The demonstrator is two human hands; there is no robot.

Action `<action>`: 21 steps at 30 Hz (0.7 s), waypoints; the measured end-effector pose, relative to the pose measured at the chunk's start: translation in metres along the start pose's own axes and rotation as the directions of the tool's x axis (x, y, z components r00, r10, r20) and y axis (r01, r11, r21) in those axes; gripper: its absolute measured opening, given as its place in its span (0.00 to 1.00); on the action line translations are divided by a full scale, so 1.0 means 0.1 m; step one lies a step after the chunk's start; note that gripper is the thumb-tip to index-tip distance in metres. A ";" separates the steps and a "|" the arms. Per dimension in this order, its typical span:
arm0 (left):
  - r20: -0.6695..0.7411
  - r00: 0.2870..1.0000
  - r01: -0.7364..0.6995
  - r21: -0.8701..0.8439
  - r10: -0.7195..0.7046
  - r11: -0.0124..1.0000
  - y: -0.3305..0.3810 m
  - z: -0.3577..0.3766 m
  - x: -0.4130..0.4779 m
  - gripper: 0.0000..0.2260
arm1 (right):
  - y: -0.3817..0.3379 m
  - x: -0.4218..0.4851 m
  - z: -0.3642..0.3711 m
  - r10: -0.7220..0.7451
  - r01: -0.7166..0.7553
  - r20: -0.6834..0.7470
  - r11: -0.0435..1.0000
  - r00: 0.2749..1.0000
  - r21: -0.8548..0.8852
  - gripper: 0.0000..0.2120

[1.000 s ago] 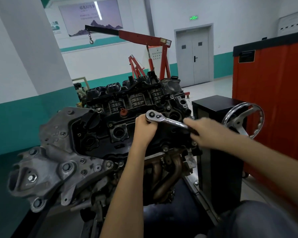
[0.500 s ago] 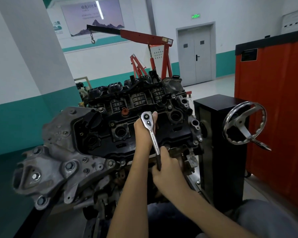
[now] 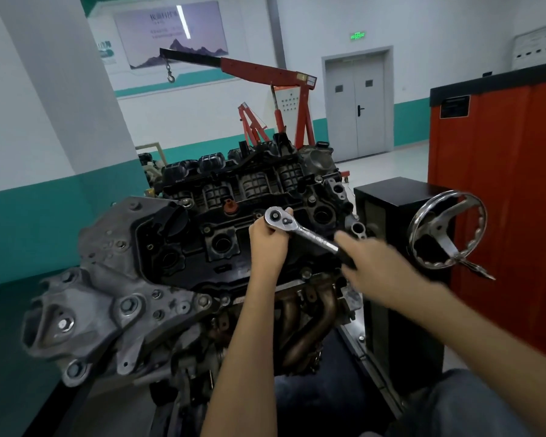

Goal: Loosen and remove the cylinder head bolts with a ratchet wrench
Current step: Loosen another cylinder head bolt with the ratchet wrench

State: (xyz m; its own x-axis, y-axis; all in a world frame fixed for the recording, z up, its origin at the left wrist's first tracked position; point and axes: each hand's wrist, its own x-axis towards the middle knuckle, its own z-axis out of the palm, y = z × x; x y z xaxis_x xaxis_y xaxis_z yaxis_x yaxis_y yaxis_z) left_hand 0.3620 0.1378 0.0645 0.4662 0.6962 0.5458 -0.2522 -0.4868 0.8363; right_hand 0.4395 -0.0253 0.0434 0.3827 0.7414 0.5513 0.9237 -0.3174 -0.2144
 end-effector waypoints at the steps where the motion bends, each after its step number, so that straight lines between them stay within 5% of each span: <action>1: -0.008 1.000 -0.010 0.000 0.010 1.000 0.01 0.03 -0.01 0.21 | -0.15 -0.15 0.15 0.074 -0.071 -0.008 0.983 0.997 0.172 0.14; 3: -0.021 1.000 -0.004 -0.004 0.004 1.000 0.01 0.07 0.01 0.24 | -0.51 -0.30 0.44 0.195 -0.165 -0.033 0.899 0.980 0.407 0.15; 7: -0.020 0.997 0.069 0.018 -0.069 0.997 0.02 0.05 0.06 0.25 | -0.91 -0.27 0.73 0.260 -0.205 -0.016 0.797 0.966 0.568 0.12; 12: 0.084 0.996 0.036 0.067 -0.041 0.997 0.03 -0.03 0.09 0.20 | -0.20 -0.14 0.18 0.066 -0.109 0.135 0.933 0.989 0.343 0.13; 17: 0.140 0.990 -0.001 0.107 -0.015 0.994 0.03 -0.08 0.09 0.09 | 0.24 0.41 -0.46 -0.167 0.204 0.190 0.960 0.967 -0.192 0.11; 21: 0.057 0.998 0.031 -0.009 -0.031 0.999 -0.01 -0.08 0.01 0.21 | 0.07 0.23 -0.25 -0.091 0.104 0.084 0.979 0.992 -0.174 0.10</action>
State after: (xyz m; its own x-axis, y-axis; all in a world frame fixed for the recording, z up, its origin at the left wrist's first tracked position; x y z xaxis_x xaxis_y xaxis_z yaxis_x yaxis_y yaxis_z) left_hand 0.3564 0.1431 0.0642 0.5216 0.6794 0.5161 -0.2451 -0.4601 0.8534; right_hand 0.4542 -0.0254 0.0747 0.2973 0.8139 0.4991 0.9416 -0.3366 -0.0119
